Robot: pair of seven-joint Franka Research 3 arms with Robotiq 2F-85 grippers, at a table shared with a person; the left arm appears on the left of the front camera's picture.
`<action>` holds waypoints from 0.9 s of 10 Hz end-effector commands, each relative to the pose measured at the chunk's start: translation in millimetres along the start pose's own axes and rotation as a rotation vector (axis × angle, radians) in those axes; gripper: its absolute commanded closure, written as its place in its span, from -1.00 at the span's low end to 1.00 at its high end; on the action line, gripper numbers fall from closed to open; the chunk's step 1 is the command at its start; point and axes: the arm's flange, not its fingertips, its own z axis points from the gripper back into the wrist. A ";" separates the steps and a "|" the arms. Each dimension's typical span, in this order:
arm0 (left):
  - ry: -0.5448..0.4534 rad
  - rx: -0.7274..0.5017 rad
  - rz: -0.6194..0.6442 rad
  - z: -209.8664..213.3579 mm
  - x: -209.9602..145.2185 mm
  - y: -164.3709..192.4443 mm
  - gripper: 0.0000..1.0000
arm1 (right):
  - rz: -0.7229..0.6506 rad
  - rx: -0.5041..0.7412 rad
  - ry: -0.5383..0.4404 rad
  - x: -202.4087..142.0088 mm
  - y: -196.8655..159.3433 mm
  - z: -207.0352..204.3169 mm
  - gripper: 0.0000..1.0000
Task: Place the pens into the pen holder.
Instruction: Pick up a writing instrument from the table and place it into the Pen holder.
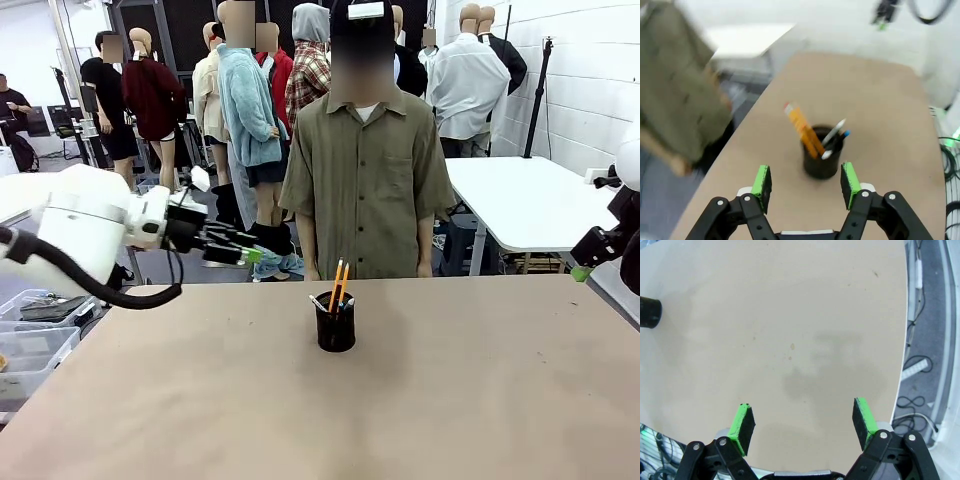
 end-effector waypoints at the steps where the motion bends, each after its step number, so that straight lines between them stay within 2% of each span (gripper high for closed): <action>1: 0.129 0.137 0.178 23.9 8.8 -27.5 -0.45 | 0.001 -0.026 -0.004 -1.4 1.9 -3.6 -0.95; 3: 0.212 0.243 0.243 57.6 7.5 -43.2 -0.45 | 0.001 -0.026 -0.004 -1.4 1.9 -3.6 -0.95; 4: 0.209 0.260 0.257 67.3 4.3 -43.7 -0.45 | 0.001 -0.026 -0.004 -1.4 1.9 -3.6 -0.95; 5: 0.185 0.283 0.253 70.3 0.4 -42.0 -0.45 | 0.001 -0.026 -0.004 -1.4 1.9 -3.6 -0.95; 6: 0.192 0.275 0.226 56.5 -3.7 -35.4 -0.45 | 0.001 -0.026 -0.004 -1.4 1.9 -3.6 -0.95; 9: 0.192 0.275 0.226 56.5 -3.7 -35.4 -0.45 | 0.001 -0.026 -0.004 -1.4 1.9 -3.6 -0.95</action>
